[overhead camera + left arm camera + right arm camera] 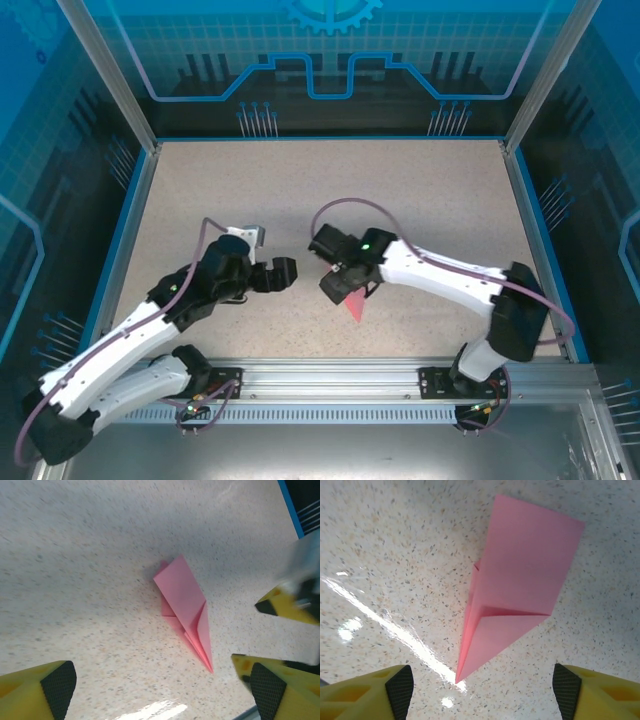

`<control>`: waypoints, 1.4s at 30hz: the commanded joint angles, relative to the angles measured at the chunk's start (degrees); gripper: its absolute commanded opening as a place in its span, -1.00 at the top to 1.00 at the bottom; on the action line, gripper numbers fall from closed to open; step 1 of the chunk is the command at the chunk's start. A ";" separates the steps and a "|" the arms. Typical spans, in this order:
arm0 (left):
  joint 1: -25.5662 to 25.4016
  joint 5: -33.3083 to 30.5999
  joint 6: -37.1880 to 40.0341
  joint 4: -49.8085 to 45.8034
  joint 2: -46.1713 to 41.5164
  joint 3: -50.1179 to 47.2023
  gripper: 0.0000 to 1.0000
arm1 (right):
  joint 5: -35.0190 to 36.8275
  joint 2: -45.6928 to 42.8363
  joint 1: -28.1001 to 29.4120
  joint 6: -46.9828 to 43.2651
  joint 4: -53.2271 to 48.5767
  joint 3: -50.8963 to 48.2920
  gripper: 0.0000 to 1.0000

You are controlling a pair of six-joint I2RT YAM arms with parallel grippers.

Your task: Fold a paper plane with a square sheet of paper (fold left side to right side)

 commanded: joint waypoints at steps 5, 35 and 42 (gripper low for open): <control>0.26 12.12 -4.56 15.81 15.03 -0.98 -0.81 | -12.70 -16.85 -12.63 3.59 11.86 -14.66 -0.61; -0.05 19.15 -3.46 35.67 53.57 10.31 0.57 | -33.86 -37.12 -35.69 4.33 26.94 -40.24 -0.98; -0.04 19.28 1.90 36.33 48.48 7.32 1.00 | -31.67 -43.34 -35.76 1.84 32.29 -43.58 -0.98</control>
